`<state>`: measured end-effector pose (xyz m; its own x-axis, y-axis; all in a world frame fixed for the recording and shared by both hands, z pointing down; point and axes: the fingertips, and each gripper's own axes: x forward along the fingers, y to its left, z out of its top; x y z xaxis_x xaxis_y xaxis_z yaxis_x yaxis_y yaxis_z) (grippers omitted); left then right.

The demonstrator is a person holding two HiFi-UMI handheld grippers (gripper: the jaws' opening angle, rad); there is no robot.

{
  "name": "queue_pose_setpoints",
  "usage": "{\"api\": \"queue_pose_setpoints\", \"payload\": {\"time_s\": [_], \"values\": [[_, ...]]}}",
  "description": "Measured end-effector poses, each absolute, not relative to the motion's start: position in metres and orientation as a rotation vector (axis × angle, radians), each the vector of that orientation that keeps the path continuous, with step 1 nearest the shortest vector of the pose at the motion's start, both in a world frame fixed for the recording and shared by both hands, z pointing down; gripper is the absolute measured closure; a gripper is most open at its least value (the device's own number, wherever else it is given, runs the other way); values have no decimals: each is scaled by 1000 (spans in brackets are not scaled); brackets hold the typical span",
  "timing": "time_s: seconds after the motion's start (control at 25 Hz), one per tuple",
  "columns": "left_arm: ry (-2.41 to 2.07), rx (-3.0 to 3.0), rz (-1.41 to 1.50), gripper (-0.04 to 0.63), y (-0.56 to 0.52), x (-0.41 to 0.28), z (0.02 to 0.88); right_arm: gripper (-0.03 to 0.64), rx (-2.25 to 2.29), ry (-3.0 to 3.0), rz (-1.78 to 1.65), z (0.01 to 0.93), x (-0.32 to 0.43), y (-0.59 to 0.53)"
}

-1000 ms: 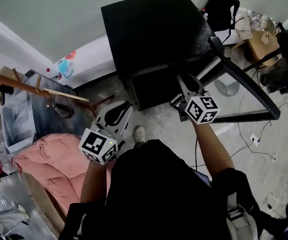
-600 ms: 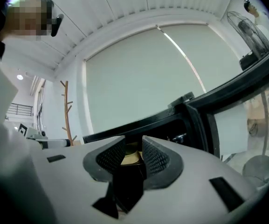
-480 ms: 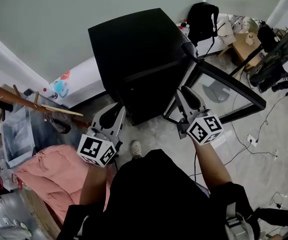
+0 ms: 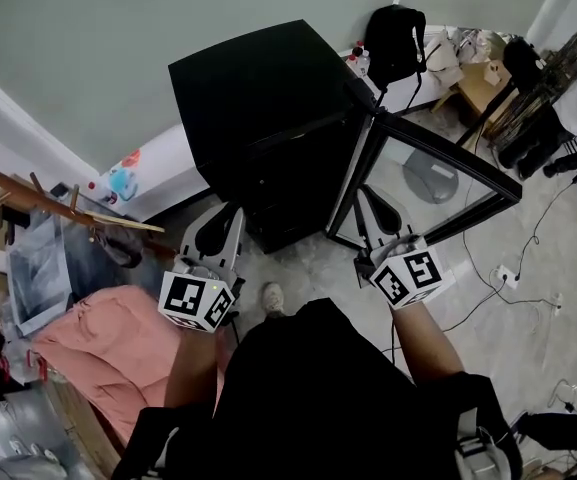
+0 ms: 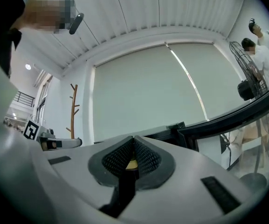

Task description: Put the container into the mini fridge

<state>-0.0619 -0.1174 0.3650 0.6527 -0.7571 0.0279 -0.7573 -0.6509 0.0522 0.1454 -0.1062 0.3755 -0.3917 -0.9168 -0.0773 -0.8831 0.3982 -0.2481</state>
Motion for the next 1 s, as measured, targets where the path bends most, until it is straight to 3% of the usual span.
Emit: {"api": "queue_pose_setpoints", "payload": {"time_s": [1.0], "values": [[-1382, 2727, -61, 543, -84, -77, 365, 584, -1547, 2556, -250, 385, 123, -91]]}}
